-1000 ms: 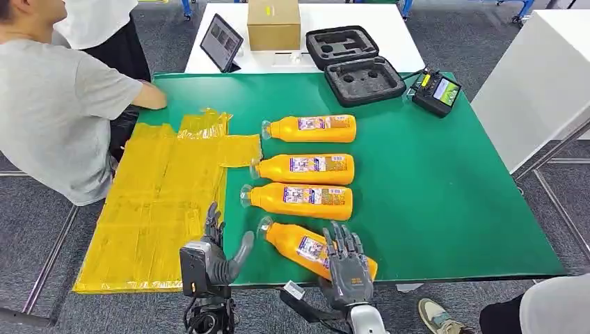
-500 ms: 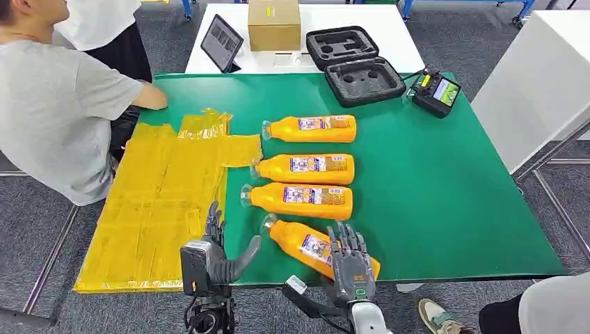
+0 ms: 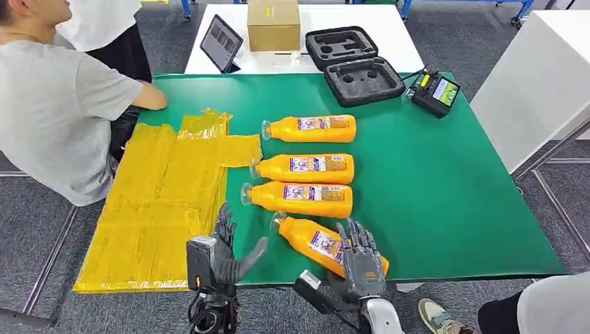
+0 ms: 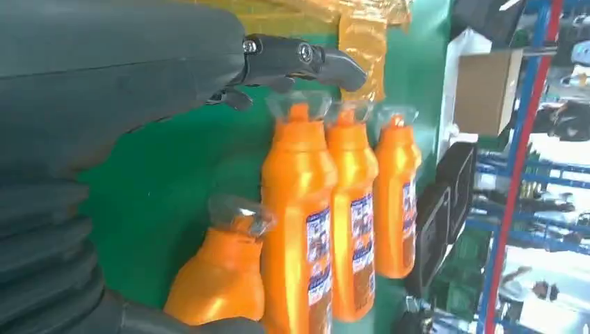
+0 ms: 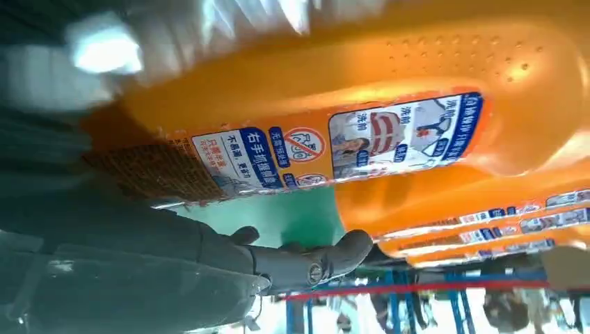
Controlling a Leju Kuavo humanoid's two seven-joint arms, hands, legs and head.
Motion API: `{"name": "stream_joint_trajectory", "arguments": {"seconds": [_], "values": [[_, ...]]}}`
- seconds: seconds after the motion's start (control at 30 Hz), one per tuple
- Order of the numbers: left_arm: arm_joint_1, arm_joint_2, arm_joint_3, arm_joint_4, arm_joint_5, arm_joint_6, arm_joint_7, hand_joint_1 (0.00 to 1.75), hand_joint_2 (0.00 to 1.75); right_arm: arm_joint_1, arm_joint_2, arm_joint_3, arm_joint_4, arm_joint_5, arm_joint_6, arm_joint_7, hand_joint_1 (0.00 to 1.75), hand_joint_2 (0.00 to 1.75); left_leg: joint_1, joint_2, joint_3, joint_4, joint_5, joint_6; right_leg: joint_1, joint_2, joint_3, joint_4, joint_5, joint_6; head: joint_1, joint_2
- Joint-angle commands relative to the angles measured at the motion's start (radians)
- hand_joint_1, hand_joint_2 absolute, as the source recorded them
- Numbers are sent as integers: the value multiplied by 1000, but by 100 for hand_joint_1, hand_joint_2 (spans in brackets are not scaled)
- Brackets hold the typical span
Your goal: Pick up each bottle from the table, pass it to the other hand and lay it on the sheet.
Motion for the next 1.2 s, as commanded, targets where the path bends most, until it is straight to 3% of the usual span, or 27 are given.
{"name": "stream_joint_trajectory", "arguments": {"seconds": [0.03, 0.37, 0.5, 0.83, 0.97, 1.13, 1.2], "values": [[-40, 33, -28, 63, 6, -8, 13, 0, 175, 6, -10, -57, -35, 16, -40, -52, 0, 175, 0, -2, 0, -1, 1, -1, 0, -1, 1, 0, 0, -1, 0, 0], [-86, 13, -30, 110, 20, -2, 2, 0, 175, -43, -15, -48, 7, 51, -55, -55, 0, 175, 0, -2, -1, -1, 1, 0, 0, 0, 1, 0, 0, 0, 0, 0], [-104, 11, -36, 124, 26, -5, 6, 0, 175, -90, -34, -34, 53, -14, -12, -105, 0, 175, 0, -1, -1, 0, 0, -1, 0, 1, 0, 0, 0, 0, 0, 0], [-91, 28, -50, 106, 39, -22, -3, 0, 175, -100, -62, 28, 64, -102, -100, -247, 0, 175, 0, -1, -2, -1, 1, 0, 0, 1, -1, -1, 1, 0, 0, 0], [-93, 23, -55, 111, 41, -22, 0, 0, 175, -129, -47, 43, 74, -27, 16, -161, 0, 175, 0, 0, -3, 0, 0, -1, 0, 2, -1, 0, 1, 0, 0, 0], [-95, 21, -57, 116, 41, -21, -1, 0, 175, -124, -40, 48, 83, -32, 22, -151, 0, 175, 0, -2, -3, -1, 1, -1, 0, 0, -1, -1, 1, 0, 0, 0], [-96, 20, -55, 117, 38, -19, -1, 0, 175, -119, -44, 57, 90, -14, 76, -114, 0, 175, 0, -1, -3, -1, 1, -1, 0, 0, -1, -1, 1, 0, 0, 0]]}}
